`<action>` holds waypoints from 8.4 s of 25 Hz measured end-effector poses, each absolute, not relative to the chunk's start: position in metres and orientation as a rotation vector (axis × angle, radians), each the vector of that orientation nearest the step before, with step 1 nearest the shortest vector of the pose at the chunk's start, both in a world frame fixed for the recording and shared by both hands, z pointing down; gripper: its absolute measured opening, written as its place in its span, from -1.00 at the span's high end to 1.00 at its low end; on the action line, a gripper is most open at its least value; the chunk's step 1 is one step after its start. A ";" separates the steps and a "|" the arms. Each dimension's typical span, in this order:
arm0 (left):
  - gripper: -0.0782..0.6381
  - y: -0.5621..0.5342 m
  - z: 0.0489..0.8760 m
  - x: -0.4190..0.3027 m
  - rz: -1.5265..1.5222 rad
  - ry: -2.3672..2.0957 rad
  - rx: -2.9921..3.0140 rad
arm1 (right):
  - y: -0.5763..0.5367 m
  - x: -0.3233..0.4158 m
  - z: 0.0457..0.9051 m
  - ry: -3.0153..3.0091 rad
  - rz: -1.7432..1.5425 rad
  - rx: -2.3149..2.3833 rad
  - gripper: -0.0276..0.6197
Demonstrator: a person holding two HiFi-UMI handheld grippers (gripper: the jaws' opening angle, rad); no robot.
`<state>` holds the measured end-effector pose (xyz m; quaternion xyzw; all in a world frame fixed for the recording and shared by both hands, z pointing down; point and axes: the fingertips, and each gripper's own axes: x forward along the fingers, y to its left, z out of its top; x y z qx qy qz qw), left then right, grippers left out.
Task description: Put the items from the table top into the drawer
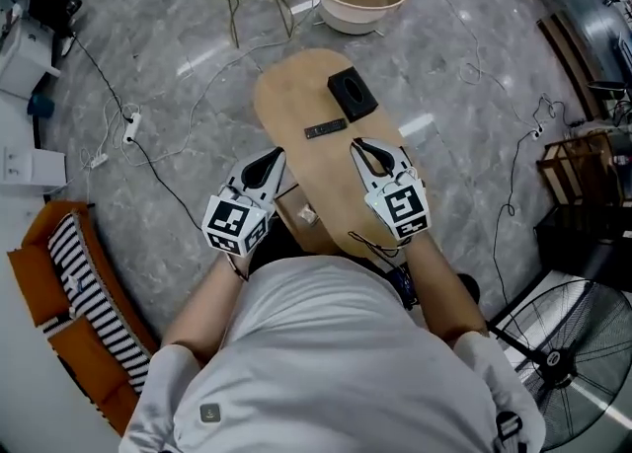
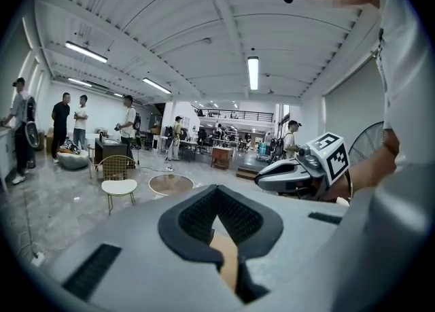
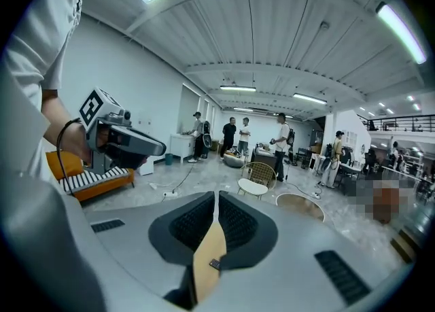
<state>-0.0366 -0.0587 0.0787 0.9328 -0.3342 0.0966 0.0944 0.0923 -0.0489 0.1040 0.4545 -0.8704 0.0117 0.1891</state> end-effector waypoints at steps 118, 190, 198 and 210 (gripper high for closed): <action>0.76 -0.134 0.320 0.004 0.543 -0.719 2.558 | -0.087 0.123 0.416 -1.847 0.410 0.715 0.24; 0.76 0.053 0.441 -0.144 0.554 -1.040 2.290 | 0.119 -0.057 0.584 -1.876 0.896 0.810 0.24; 0.76 0.057 0.504 -0.137 0.584 -0.976 2.273 | 0.130 -0.066 0.664 -1.819 0.993 0.824 0.24; 0.76 0.050 0.566 -0.149 0.611 -0.949 2.241 | 0.143 -0.074 0.754 -1.738 1.089 0.807 0.24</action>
